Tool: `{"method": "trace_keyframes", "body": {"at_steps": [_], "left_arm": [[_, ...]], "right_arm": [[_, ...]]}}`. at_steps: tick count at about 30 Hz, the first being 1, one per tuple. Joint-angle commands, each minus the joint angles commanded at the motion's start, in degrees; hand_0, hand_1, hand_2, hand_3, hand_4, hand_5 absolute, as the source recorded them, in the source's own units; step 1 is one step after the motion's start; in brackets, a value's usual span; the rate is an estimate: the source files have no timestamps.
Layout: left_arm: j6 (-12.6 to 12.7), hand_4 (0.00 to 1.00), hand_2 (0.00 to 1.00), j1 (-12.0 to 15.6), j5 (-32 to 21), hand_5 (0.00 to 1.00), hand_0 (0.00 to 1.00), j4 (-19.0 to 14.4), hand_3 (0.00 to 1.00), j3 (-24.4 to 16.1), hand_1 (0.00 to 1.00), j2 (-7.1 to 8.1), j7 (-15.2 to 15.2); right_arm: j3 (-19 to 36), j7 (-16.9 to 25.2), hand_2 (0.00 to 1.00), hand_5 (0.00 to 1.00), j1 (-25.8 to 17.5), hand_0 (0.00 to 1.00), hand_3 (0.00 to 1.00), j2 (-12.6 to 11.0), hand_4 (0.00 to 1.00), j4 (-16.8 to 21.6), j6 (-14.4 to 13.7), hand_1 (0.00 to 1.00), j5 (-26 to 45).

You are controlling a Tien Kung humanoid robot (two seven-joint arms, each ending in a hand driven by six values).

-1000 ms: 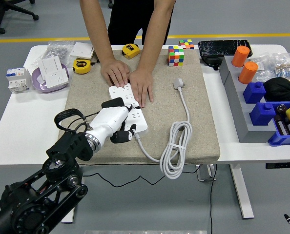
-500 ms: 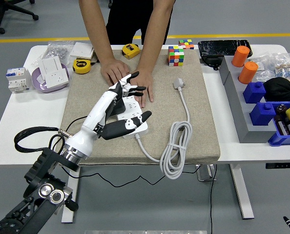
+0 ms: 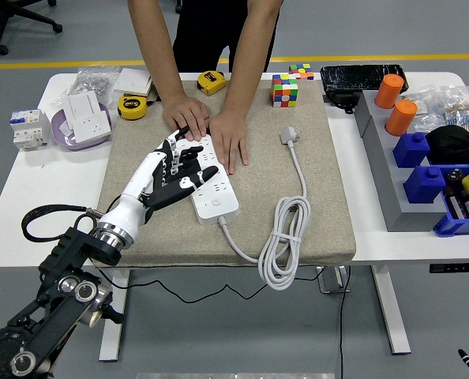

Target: Pick up the plug,place it near the board,insert it into the board,press the button

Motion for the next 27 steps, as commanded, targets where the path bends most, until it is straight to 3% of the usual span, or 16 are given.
{"method": "trace_keyframes", "body": {"at_steps": [1,7,11,16,23,27], "left_arm": [[-1.3,0.578,0.167,-0.8,2.6,0.04,0.127,0.5,0.874,0.6,0.048,0.14,1.5],[-8.7,0.567,0.161,-5.1,17.1,0.05,0.119,3.8,0.842,4.7,0.034,0.45,8.0],[-11.3,0.567,0.161,-6.8,26.1,0.05,0.119,5.7,0.842,6.9,0.034,0.37,9.9],[-12.7,0.547,0.161,-7.6,37.9,0.028,0.118,7.5,0.837,8.1,0.031,0.04,10.7],[-16.0,0.538,0.162,-7.7,38.5,0.021,0.116,8.7,0.828,8.7,0.031,0.09,11.9],[-16.2,0.524,0.163,-7.7,38.6,0.002,0.116,8.6,0.812,8.9,0.031,0.14,12.0]], "right_arm": [[0.0,0.0,0.83,0.998,0.0,0.883,0.848,0.0,0.998,0.0,0.0,0.872,0.0],[-0.3,0.0,0.83,0.998,0.0,0.883,0.848,-0.1,0.998,0.0,0.1,0.871,0.0],[-0.3,0.0,0.83,0.998,0.0,0.883,0.848,-0.1,0.998,0.0,0.1,0.871,0.0],[-0.3,0.0,0.83,0.998,0.0,0.882,0.848,-0.1,0.998,0.0,0.1,0.87,-0.1],[-0.3,0.0,0.83,0.998,0.2,0.882,0.848,-0.1,0.998,0.0,0.1,0.87,0.0],[0.0,0.0,0.83,0.998,0.2,0.881,0.848,-0.1,0.998,0.0,0.0,0.869,-0.1]]}}
